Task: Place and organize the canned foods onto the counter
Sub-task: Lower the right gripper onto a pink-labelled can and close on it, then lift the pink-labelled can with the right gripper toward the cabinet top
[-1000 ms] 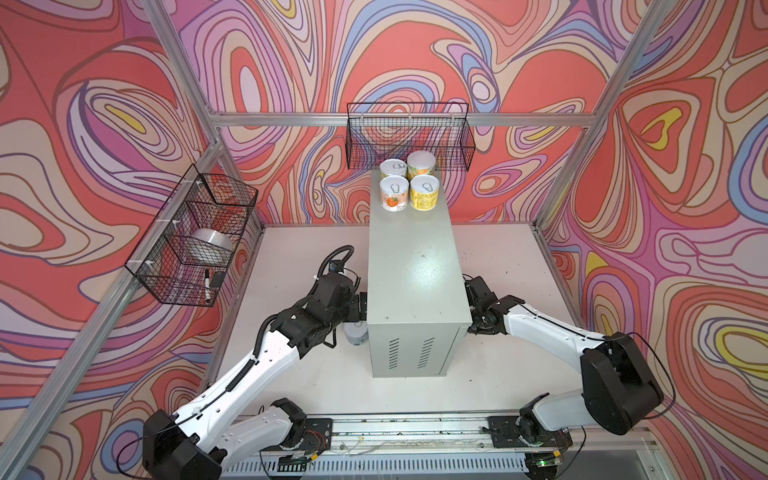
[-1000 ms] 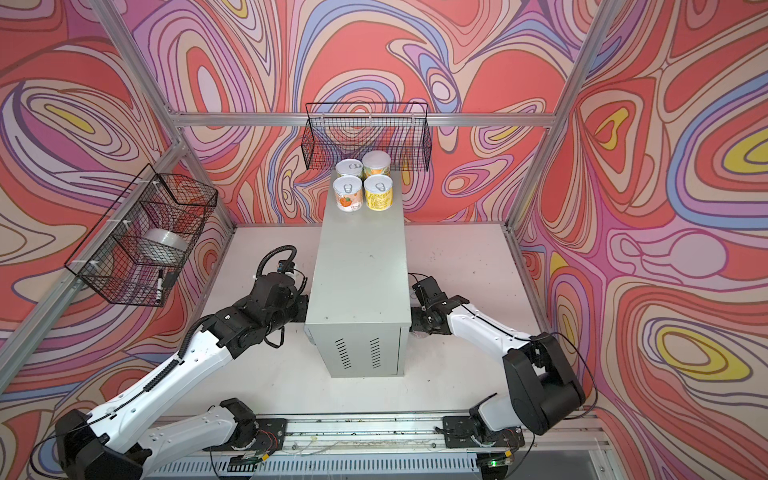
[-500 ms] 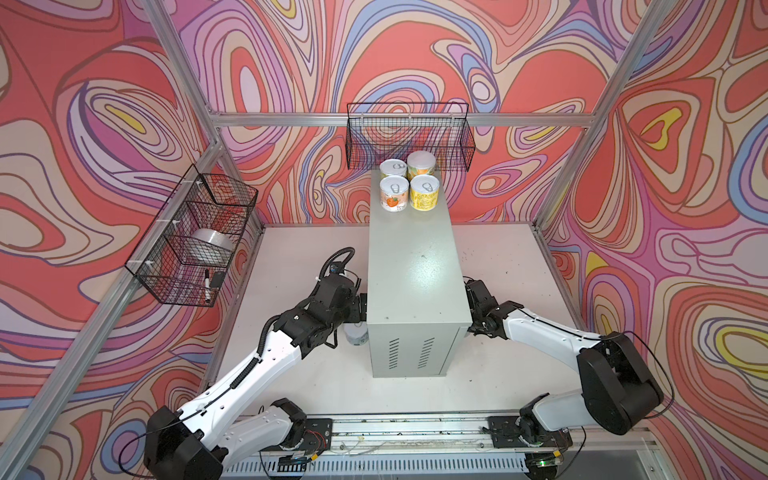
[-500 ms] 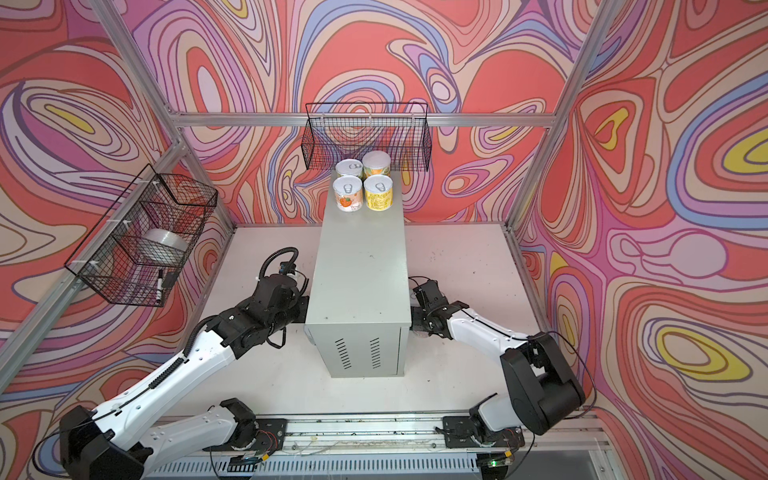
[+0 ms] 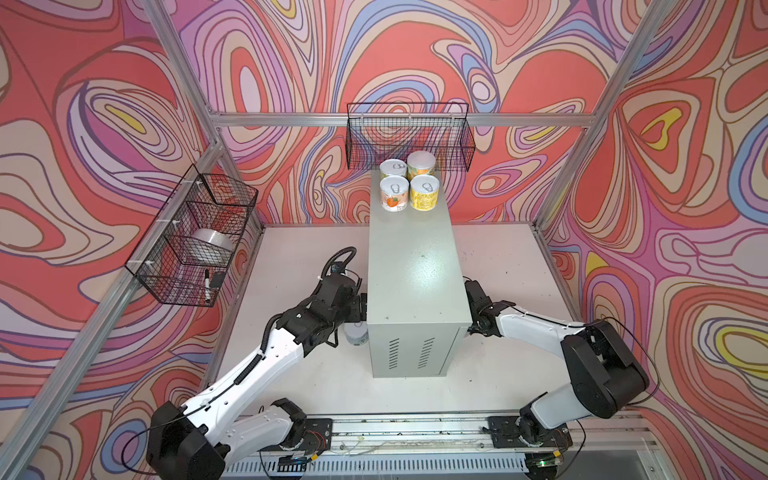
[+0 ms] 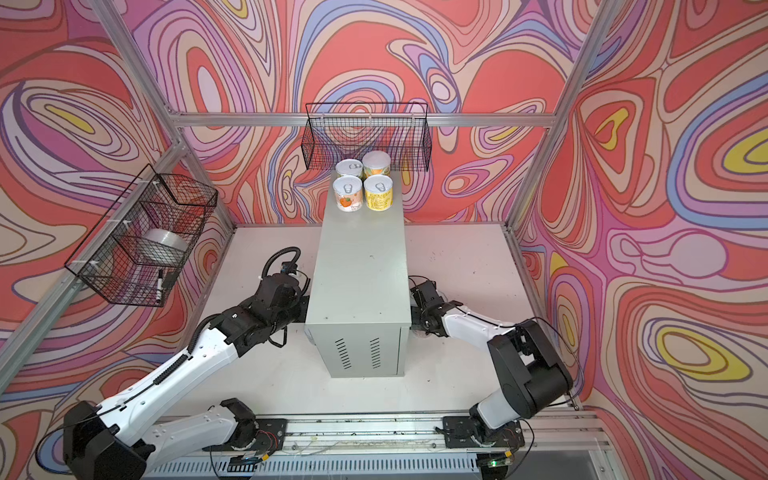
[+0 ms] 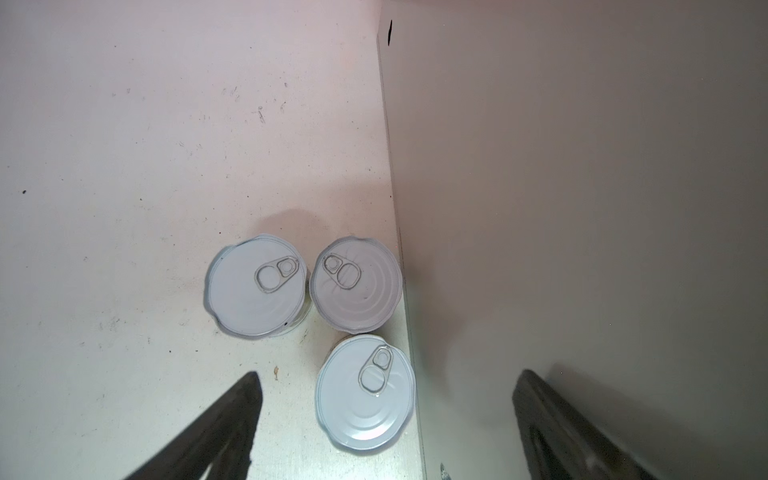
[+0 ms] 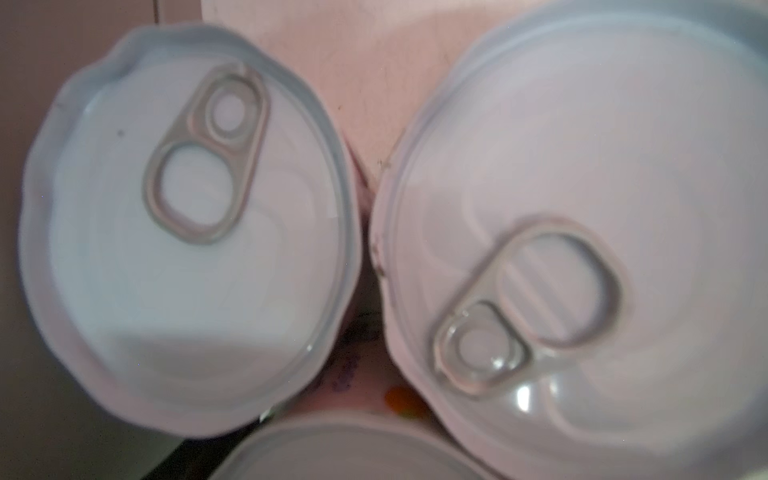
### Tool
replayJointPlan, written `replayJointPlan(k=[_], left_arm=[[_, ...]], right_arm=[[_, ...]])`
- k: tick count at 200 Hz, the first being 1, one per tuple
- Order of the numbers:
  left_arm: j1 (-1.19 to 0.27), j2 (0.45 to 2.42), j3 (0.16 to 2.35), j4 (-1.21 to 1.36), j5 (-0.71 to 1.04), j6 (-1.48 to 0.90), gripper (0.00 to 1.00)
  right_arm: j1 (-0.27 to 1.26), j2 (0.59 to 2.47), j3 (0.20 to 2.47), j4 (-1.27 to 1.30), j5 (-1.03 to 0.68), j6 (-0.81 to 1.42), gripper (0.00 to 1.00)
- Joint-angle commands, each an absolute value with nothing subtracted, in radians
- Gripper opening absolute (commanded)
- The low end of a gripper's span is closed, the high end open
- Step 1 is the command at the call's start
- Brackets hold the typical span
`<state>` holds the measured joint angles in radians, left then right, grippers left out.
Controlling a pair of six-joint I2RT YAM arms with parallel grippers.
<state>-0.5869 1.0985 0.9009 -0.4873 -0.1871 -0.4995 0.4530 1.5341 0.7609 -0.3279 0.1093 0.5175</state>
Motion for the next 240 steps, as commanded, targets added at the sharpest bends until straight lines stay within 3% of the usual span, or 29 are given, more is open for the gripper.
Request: replayJointPlan(k=[1,29,43,58,66,74,156,240], left_arm=[[-0.589,1.114,0.888,-0.443,-0.181,-0.499,0.95],[-0.589,1.122,0.890,-0.441,-0.181,-0.488,0.95],[-0.589,1.126,0.891,-0.442,-0.181,-0.485,0.95],[-0.589,1.125,0.890,-0.442,-0.182,-0.482,0.95],[-0.589,1.124,0.890,-0.441,-0.184,-0.480,0.95],[-0.589,1.122,0.891,-0.443,-0.184,-0.478,0.95],[-0.588,1.094,0.913,-0.504,-0.188,-0.456,0.95],[-0.588,1.050,0.935,-0.543,-0.239,-0.437,0.95]], right_arm=[[0.453,1.554,0.752,-0.313,0.114,0.526,0.85],[0.454,1.546,0.750,-0.320,0.101,0.532,0.80],[0.453,1.541,0.752,-0.333,0.100,0.531,0.70],[0.454,1.530,0.757,-0.353,0.099,0.530,0.41],[0.454,1.517,0.761,-0.368,0.099,0.531,0.17],[0.454,1.502,0.767,-0.389,0.098,0.530,0.00],[0.448,1.238,0.933,-0.778,0.066,0.495,0.00],[0.445,1.137,1.389,-1.115,0.213,0.389,0.00]])
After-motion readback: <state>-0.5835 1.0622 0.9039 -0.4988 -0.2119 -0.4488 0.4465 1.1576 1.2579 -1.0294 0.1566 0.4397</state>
